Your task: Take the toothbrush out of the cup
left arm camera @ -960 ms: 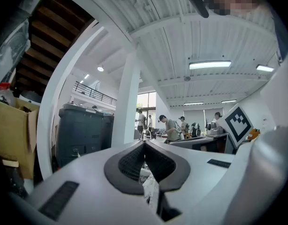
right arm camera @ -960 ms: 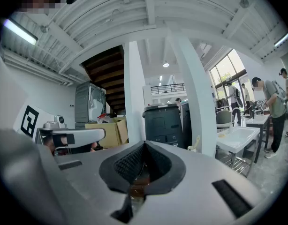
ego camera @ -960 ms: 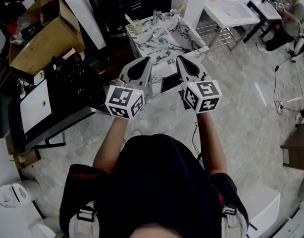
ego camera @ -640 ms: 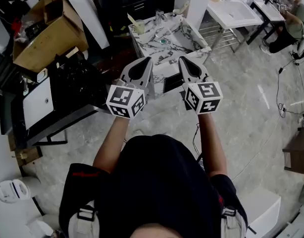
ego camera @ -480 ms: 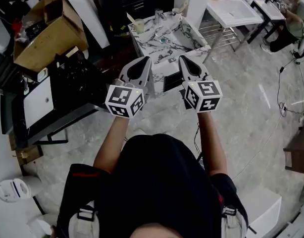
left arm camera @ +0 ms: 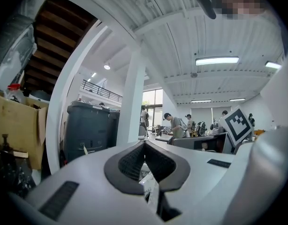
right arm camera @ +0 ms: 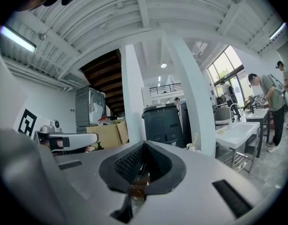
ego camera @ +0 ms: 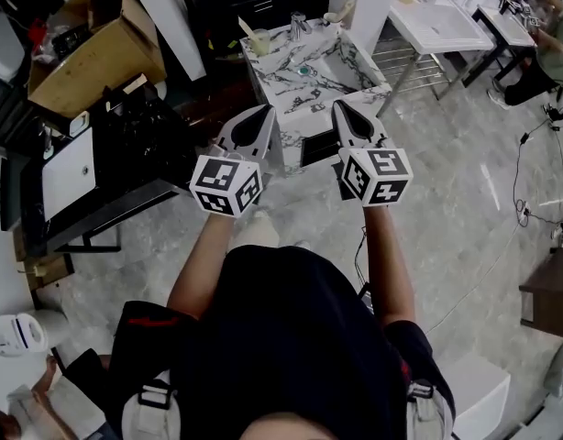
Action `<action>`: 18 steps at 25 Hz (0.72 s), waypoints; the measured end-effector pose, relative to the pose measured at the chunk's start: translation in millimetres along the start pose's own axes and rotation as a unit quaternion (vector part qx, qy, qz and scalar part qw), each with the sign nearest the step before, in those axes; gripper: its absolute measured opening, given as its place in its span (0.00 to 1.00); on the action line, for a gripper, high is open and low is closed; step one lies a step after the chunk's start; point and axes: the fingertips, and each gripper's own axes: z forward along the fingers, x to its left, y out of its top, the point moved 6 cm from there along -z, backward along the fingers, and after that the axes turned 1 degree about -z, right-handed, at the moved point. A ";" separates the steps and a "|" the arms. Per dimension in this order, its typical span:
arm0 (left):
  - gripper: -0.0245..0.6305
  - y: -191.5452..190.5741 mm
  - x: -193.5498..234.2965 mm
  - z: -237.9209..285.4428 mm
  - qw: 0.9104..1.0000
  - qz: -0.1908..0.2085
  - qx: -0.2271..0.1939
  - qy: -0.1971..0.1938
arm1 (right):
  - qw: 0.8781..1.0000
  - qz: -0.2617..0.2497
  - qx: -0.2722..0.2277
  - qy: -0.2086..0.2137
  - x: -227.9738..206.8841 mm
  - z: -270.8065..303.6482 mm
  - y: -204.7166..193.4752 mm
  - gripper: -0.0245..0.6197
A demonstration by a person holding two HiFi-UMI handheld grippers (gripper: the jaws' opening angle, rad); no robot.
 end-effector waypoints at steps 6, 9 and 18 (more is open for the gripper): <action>0.05 -7.3 7.3 3.5 1.000 -0.005 0.001 0.002 | 1.000 0.007 -0.009 0.002 -1.2 7.3 -8.2 0.09; 0.05 -7.4 13.7 10.4 1.000 -0.010 0.001 0.000 | 1.000 0.008 -0.005 0.005 -3.0 16.6 -7.8 0.09; 0.05 -7.2 40.9 44.7 1.000 -0.025 0.000 -0.001 | 1.000 0.006 0.008 0.009 -17.6 54.7 -6.0 0.09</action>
